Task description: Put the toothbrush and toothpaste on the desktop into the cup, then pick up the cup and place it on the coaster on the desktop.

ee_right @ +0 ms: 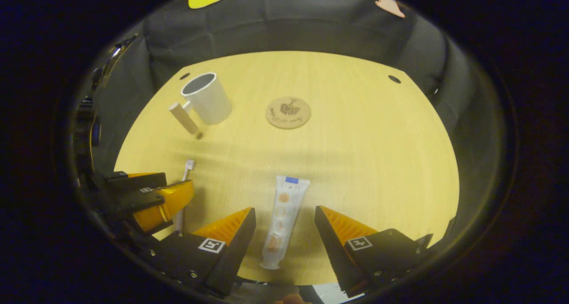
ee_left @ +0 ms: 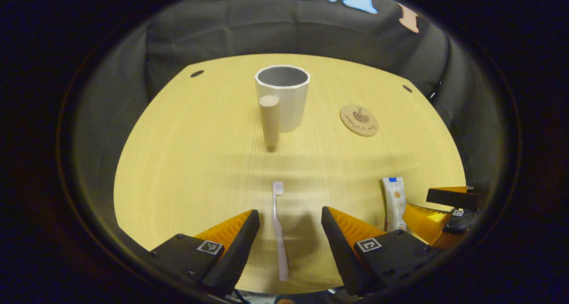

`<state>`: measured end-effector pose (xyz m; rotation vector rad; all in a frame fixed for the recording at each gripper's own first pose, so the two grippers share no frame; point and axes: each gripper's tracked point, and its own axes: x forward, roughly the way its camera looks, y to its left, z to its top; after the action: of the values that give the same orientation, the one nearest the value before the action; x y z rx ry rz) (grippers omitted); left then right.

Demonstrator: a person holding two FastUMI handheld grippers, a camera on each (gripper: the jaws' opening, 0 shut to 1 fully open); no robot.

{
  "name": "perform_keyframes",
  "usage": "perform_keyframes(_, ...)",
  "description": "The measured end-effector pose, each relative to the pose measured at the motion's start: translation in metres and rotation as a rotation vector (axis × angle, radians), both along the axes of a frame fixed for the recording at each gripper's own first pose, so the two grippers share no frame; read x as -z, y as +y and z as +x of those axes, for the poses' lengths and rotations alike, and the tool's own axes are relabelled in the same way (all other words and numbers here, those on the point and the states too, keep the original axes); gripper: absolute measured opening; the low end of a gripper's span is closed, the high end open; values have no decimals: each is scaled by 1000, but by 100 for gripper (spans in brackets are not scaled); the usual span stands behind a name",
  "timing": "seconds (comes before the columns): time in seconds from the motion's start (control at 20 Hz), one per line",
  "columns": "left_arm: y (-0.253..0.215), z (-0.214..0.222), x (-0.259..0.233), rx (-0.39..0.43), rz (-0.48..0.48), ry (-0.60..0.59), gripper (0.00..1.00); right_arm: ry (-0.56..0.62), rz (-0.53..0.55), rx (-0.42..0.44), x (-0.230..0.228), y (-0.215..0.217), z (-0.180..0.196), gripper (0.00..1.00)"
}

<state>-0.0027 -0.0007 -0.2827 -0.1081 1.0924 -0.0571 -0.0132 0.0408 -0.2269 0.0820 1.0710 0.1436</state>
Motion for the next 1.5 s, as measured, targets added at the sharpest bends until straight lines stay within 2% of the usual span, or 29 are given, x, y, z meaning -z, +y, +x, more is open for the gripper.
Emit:
perform_keyframes(0.25, -2, -22, 23, 25, -14, 185, 94, 154, 59, 29, 21, 5, -11, 84)
perform_keyframes(0.55, -8, -32, 34, 45, -15, 275, 94, 254, 36, -12, 42, 8, -21, 84)
perform_keyframes(0.6, -7, -30, 35, 55, -5, 273, 87, 257, 30, -11, 44, 8, -21, 84)
perform_keyframes(0.7, -6, -29, 35, 69, 10, 277, 100, 264, 14, -4, 46, 4, -19, 84)
perform_keyframes(0.75, -3, -28, 35, 78, 28, 281, 93, 264, 21, 5, 46, 3, -16, 82)
perform_keyframes(0.8, -1, -28, 35, 87, 40, 286, 92, 266, 22, 11, 45, 3, -15, 83)
perform_keyframes(0.85, -1, -26, 36, 95, 44, 282, 72, 278, 25, 11, 47, 3, -15, 81)
perform_keyframes(0.9, -1, -26, 36, 95, 46, 281, 79, 277, 23, 24, 46, 2, -14, 80)
perform_keyframes(0.95, 1, -26, 36, 97, 50, 285, 71, 284, 23, 33, 46, 2, -12, 71)
perform_keyframes(1.0, 1, -26, 35, 99, 51, 286, 75, 284, 13, 35, 46, -3, -14, 62)
perform_keyframes(1.05, 1, -27, 35, 97, 49, 285, 59, 286, 15, 40, 46, -4, -14, 58)
perform_keyframes(1.1, 2, -25, 35, 95, 47, 287, 52, 289, 12, 34, 47, -4, -15, 51)
perform_keyframes(1.15, 1, -25, 35, 101, 49, 287, 45, 288, 14, 26, 46, -4, -15, 50)
perform_keyframes(1.2, 0, -27, 35, 108, 50, 286, 45, 288, 25, 50, 46, -6, -13, 50)
perform_keyframes(1.25, -2, -24, 35, 89, 30, 279, 44, 306, 39, 67, 54, -4, -15, 40)
perform_keyframes(1.3, -1, -25, 34, 85, 29, 283, 30, 303, 49, 70, 49, -5, -16, 31)
perform_keyframes(1.4, -2, -26, 34, 90, 28, 272, 19, 293, 65, 80, 46, -6, -17, 31)
perform_keyframes(1.45, -2, -23, 34, 86, 23, 260, 19, 292, 81, 85, 46, -5, -15, 30)
perform_keyframes(1.5, -1, -26, 33, 90, 21, 262, 14, 288, 90, 82, 45, -5, -15, 25)
